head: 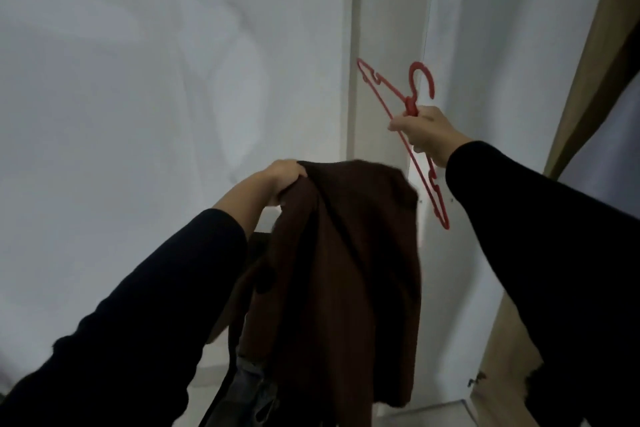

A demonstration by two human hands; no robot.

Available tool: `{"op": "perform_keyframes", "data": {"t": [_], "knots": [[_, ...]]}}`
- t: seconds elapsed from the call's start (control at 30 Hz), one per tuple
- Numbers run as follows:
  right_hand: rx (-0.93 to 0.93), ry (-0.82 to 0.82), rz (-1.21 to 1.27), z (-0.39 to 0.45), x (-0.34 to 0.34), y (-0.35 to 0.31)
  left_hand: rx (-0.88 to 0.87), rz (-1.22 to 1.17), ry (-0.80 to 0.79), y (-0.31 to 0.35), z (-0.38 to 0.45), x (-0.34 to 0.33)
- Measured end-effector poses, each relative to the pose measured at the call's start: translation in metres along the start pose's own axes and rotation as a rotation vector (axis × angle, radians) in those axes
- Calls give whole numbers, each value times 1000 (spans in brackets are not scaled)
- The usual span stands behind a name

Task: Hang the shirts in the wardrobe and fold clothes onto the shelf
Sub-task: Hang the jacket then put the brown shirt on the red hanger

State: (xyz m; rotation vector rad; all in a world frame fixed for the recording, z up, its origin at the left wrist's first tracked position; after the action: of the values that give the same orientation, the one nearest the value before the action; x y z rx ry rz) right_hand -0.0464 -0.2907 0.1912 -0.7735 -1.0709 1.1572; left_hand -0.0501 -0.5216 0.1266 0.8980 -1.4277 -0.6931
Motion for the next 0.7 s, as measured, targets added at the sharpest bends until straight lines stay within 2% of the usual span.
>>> {"op": "perform_keyframes", "data": {"t": [0.23, 0.53, 0.7], "knots": [[-115, -316, 39, -11, -29, 13, 47, -562, 89, 35, -4, -20], [-176, -411, 5, -20, -25, 22, 38, -784, 197, 47, -12, 2], [-203, -490, 24, -25, -16, 34, 65, -914, 311, 45, -11, 16]]}}
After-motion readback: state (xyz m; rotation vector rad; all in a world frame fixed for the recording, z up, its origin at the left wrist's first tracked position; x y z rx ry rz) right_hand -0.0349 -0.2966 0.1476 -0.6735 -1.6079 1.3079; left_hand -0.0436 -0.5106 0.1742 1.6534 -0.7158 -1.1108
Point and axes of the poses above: each hand's wrist, its own z-axis towards the middle knuckle, its own x-axis out of the back of the hand, y = z × x, the point moved 2 cm from there along z, towards the middle knuckle, and after that the axes turned 13 degrees about z, right-handed, at the moved point
